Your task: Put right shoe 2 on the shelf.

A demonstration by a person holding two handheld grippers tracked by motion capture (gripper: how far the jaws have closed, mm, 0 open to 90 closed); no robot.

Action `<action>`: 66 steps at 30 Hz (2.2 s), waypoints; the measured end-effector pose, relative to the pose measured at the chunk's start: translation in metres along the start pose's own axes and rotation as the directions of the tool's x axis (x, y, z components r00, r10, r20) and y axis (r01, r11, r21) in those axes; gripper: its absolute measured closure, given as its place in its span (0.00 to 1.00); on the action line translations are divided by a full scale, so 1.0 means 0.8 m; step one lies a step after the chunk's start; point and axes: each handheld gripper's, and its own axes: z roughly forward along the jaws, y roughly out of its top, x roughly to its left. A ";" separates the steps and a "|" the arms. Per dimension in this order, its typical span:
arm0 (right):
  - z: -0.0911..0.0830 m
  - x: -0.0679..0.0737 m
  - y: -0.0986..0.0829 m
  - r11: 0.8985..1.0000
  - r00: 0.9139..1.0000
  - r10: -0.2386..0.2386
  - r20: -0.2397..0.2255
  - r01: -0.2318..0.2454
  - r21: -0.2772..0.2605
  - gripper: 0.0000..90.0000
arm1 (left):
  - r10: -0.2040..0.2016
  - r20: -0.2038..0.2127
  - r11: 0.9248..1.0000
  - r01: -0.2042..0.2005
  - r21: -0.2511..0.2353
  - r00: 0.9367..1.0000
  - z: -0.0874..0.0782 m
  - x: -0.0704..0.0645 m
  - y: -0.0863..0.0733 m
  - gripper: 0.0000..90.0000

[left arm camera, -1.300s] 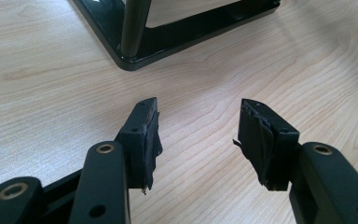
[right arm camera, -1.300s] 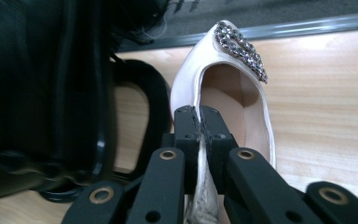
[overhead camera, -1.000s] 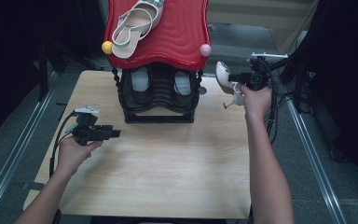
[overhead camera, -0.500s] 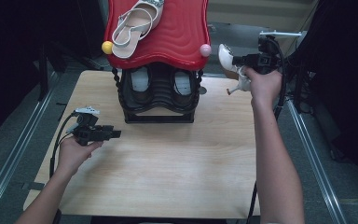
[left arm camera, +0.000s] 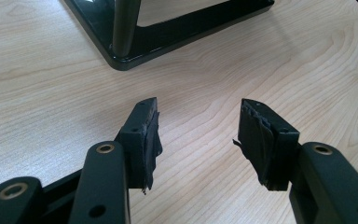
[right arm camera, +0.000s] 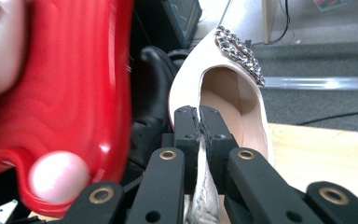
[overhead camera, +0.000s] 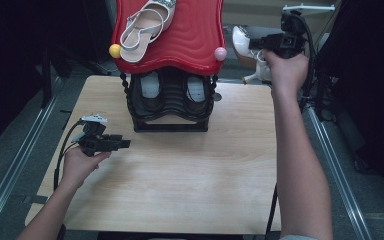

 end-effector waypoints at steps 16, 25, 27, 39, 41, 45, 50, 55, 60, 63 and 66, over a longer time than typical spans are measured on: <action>-0.038 0.073 0.067 0.994 0.998 -0.059 -0.019 0.057 -0.093 0.98 | 0.010 0.006 1.000 -0.010 0.002 1.000 0.003 -0.002 0.000 0.54; -0.036 0.121 0.086 0.987 0.993 -0.105 -0.046 0.099 -0.123 0.98 | 0.009 0.008 1.000 -0.009 -0.001 1.000 0.002 -0.003 0.000 0.54; -0.031 0.131 0.087 0.984 0.991 -0.125 -0.050 0.118 -0.132 0.98 | 0.010 0.010 1.000 -0.010 -0.002 1.000 0.002 -0.002 0.000 0.54; 0.022 0.153 0.063 0.982 0.983 -0.149 -0.106 0.135 -0.129 0.98 | 0.008 0.014 1.000 -0.008 -0.003 1.000 0.000 0.000 0.000 0.54; 0.027 0.155 0.056 0.982 0.981 -0.149 -0.120 0.133 -0.135 0.98 | 0.010 0.014 1.000 -0.010 -0.001 1.000 0.001 -0.001 0.000 0.54; 0.041 0.162 0.046 0.983 0.978 -0.151 -0.147 0.133 -0.125 0.98 | 0.013 0.014 1.000 -0.013 -0.005 1.000 0.000 -0.003 0.000 0.54; 0.054 0.168 0.037 0.984 0.976 -0.147 -0.158 0.128 -0.120 0.98 | 0.012 0.015 1.000 -0.012 -0.003 1.000 0.001 -0.002 0.000 0.54; 0.065 0.168 0.031 0.987 0.977 -0.129 -0.170 0.111 -0.114 0.97 | 0.012 0.016 1.000 -0.012 0.001 1.000 0.001 -0.002 0.000 0.54; 0.073 0.173 0.027 0.988 0.978 -0.127 -0.163 0.110 -0.109 0.97 | 0.014 0.016 1.000 -0.014 0.000 1.000 0.001 -0.002 0.000 0.54; 0.075 0.175 0.026 0.987 0.979 -0.131 -0.158 0.115 -0.110 0.97 | 0.013 0.017 1.000 -0.013 0.000 1.000 0.001 -0.002 0.000 0.54; 0.077 0.176 0.025 0.987 0.978 -0.132 -0.158 0.116 -0.109 0.96 | 0.014 0.017 1.000 -0.014 0.002 1.000 0.001 -0.002 0.000 0.54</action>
